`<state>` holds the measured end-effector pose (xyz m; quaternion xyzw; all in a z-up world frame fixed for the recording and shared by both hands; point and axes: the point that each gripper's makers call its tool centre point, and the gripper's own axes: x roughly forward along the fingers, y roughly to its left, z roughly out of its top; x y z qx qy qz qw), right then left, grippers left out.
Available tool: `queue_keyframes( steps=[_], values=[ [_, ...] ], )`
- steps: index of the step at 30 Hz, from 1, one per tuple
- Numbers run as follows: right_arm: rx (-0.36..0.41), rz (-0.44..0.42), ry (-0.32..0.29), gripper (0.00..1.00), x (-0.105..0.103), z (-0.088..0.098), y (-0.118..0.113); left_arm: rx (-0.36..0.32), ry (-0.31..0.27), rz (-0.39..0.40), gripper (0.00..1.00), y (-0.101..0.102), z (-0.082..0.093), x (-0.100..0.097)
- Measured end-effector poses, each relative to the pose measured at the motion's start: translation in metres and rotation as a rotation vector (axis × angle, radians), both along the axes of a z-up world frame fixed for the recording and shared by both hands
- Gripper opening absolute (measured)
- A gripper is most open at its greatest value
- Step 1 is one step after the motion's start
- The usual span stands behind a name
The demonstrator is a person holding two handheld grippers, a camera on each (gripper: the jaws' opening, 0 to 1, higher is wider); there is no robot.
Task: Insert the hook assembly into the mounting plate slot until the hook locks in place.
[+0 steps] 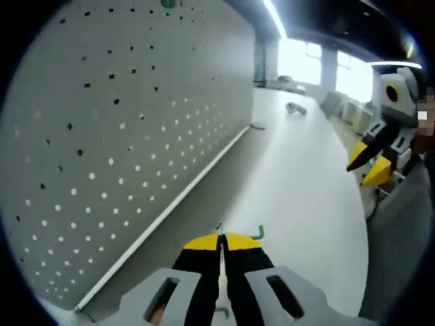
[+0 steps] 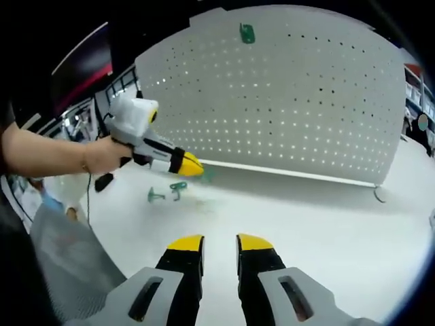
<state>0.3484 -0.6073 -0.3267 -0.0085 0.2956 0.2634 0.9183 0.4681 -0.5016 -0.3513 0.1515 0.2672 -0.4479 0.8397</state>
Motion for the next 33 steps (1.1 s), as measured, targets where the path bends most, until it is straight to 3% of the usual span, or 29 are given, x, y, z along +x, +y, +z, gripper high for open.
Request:
queue_keyframes(
  steps=[6, 11, 19, 25, 30, 33],
  values=[
    [0.005, 0.020, -0.012, 0.17, 0.003, 0.005, 0.008, -0.052, -0.021, 0.043, 0.01, 0.005, 0.029, -0.006],
    [0.018, 0.042, -0.020, 0.17, 0.006, 0.011, 0.019, -0.053, -0.033, 0.055, 0.01, 0.009, 0.044, -0.018],
    [0.033, 0.074, -0.058, 0.17, 0.010, 0.030, 0.035, -0.095, -0.025, 0.091, 0.01, 0.013, 0.069, -0.035],
    [0.060, 0.079, -0.097, 0.18, 0.014, 0.050, 0.044, -0.171, -0.014, 0.150, 0.01, 0.017, 0.091, -0.044],
    [0.116, 0.066, -0.141, 0.18, 0.018, 0.077, 0.053, -0.215, -0.027, 0.181, 0.01, 0.020, 0.110, -0.052],
    [0.236, 0.047, -0.138, 0.18, 0.018, 0.099, 0.065, -0.266, -0.032, 0.203, 0.01, 0.021, 0.121, -0.057]
  ],
)
